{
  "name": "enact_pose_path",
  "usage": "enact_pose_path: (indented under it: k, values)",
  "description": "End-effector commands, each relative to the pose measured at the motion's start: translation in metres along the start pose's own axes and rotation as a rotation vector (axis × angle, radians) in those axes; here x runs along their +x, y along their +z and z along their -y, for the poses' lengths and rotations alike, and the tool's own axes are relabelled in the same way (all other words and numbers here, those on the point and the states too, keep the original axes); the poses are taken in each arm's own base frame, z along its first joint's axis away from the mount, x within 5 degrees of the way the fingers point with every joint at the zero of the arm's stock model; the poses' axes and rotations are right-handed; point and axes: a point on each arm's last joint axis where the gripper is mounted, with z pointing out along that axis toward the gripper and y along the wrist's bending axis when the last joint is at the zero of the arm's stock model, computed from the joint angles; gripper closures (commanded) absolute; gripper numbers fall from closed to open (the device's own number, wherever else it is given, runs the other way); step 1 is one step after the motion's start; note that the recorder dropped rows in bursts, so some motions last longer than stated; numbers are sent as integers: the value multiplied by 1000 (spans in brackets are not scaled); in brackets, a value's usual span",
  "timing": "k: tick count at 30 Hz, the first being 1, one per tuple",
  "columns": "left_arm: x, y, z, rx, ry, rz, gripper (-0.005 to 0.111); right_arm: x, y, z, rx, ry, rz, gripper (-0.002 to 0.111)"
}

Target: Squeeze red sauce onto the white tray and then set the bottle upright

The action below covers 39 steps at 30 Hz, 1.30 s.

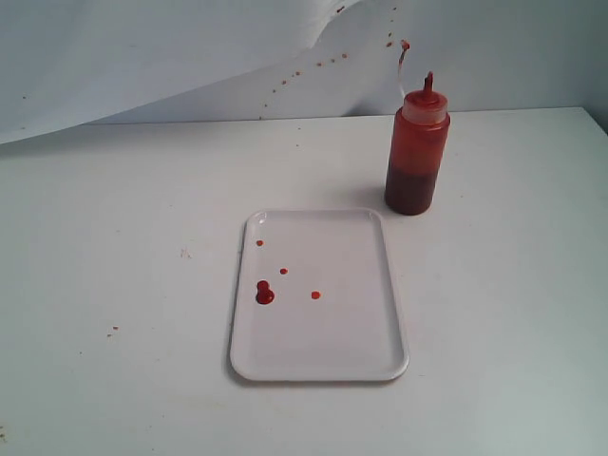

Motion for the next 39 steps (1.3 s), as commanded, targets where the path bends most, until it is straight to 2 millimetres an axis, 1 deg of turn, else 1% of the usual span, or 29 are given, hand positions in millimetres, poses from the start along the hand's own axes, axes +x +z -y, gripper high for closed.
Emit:
enact_pose_path:
  k: [1, 3, 6, 7, 8, 10, 11, 12, 14, 18, 21, 23, 25, 31, 32, 33, 34, 35, 39]
  values:
    - [12, 8, -17, -72, -63, 38, 106, -2, 0, 0, 4, 5, 7, 108]
    - [19, 11, -24, -100, -104, 58, 106, -2, 0, 0, 4, 5, 7, 108]
    - [34, 16, -42, -166, -183, 113, 106, -2, 0, 0, 4, 5, 7, 108]
    - [41, 17, -48, -192, -143, 130, 106, -2, 0, 0, 4, 5, 7, 108]
    - [48, 18, -55, -215, -147, 144, 106, -2, 0, 0, 4, 5, 7, 108]
    - [66, 20, -66, -261, -64, 138, 106, -2, 0, 0, 4, 5, 7, 108]
    - [78, 20, -71, -278, 111, 80, 106, -2, 0, 0, 4, 5, 7, 108]
    - [88, 21, -73, -272, 218, 33, 106, -2, 0, 0, 4, 5, 7, 108]
    - [112, 21, -81, -272, 322, -53, 106, -2, 0, 0, 4, 5, 7, 108]
    - [149, 16, -94, -301, 287, -164, 106, -2, 0, 0, 4, 14, 7, 108]
    - [168, 12, -99, -308, 267, -217, 106, -2, 0, 0, 4, 14, 7, 108]
    - [173, 11, -100, -307, 255, -233, 106, -2, 0, 0, 4, 14, 7, 108]
    - [174, 11, -101, -312, 214, -228, 106, -2, 0, 0, 4, 14, 7, 108]
    - [175, 8, -106, -408, -95, -188, 106, -2, 0, 0, 4, 14, 7, 108]
    - [176, 7, -107, -423, -92, -201, 106, -2, 0, 0, 4, 14, 7, 108]
    - [177, 7, -108, -440, -124, -203, 106, -2, 0, 0, 4, 14, 7, 108]
    - [178, 5, -109, -449, -87, -228, 106, -2, 0, 0, 4, 14, 7, 108]
    - [180, 5, -110, -469, -141, -232, 106, -2, 0, 0, 4, 14, 7, 108]
    - [186, 1, -115, -519, -85, -274, 106, -2, 0, 0, 4, 14, 7, 108]
